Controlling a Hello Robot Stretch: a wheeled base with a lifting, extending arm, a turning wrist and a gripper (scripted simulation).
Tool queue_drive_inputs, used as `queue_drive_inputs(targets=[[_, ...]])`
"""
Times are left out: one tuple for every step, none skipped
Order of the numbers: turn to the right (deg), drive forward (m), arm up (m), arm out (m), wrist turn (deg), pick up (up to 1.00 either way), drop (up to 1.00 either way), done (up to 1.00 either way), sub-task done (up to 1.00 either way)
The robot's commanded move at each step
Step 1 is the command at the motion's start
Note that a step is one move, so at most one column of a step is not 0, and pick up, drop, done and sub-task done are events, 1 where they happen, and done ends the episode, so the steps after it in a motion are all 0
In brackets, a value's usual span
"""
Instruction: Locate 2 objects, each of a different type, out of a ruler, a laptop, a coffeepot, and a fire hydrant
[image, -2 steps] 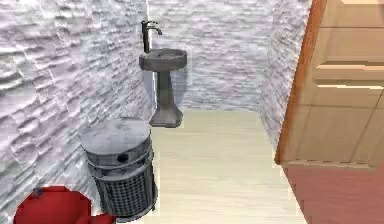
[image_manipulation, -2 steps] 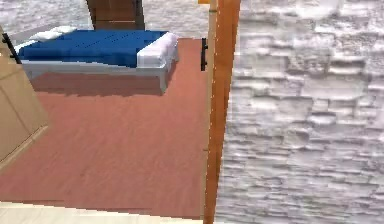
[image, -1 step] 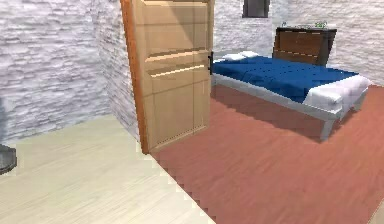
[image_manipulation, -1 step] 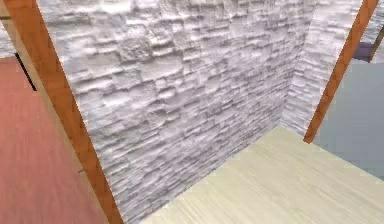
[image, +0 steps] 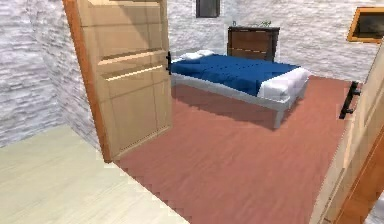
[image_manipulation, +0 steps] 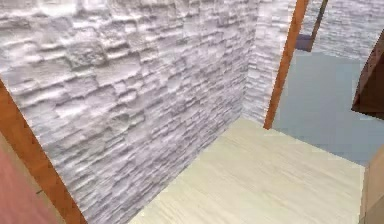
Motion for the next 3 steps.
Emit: queue_drive_inputs(targets=[[0.0, 0.75, 0.0, 0.0, 0.0, 0.0, 0.0, 0.0, 0.0], [42.0, 0.0, 0.0, 0.0, 0.0, 0.0, 0.0, 0.0, 0.0], [0.0, 0.85, 0.0, 0.0, 0.0, 0.0, 0.0, 0.0, 0.0]])
